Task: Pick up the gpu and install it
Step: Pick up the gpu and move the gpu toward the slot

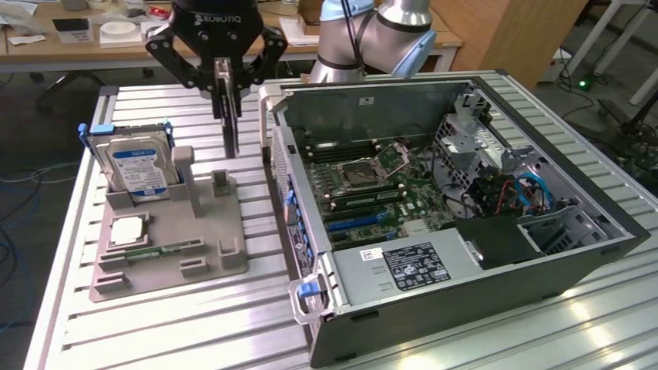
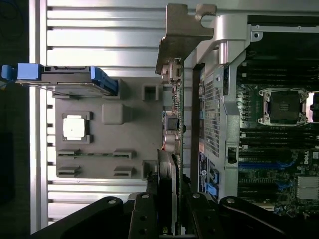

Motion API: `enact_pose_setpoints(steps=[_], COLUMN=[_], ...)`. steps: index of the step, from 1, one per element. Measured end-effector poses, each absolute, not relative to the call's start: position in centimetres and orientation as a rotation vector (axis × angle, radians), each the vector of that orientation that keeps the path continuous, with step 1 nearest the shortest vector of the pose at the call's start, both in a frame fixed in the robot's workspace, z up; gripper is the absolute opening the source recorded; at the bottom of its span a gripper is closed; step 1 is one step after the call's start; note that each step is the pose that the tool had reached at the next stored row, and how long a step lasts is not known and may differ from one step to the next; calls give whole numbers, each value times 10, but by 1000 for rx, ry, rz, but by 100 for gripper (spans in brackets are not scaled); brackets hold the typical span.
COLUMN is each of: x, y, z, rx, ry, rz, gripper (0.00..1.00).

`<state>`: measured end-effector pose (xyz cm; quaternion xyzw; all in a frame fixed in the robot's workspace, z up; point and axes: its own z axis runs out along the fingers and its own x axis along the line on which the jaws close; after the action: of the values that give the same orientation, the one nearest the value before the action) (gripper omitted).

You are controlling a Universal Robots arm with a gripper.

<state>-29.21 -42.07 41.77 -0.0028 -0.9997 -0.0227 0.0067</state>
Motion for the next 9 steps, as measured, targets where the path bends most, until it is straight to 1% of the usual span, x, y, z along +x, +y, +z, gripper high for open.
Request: enact_pose_setpoints(steps=[9], x=[-290], y=[-421], z=[417], rx=[-9], ry=[-3127], rz=[-71], gripper=[27])
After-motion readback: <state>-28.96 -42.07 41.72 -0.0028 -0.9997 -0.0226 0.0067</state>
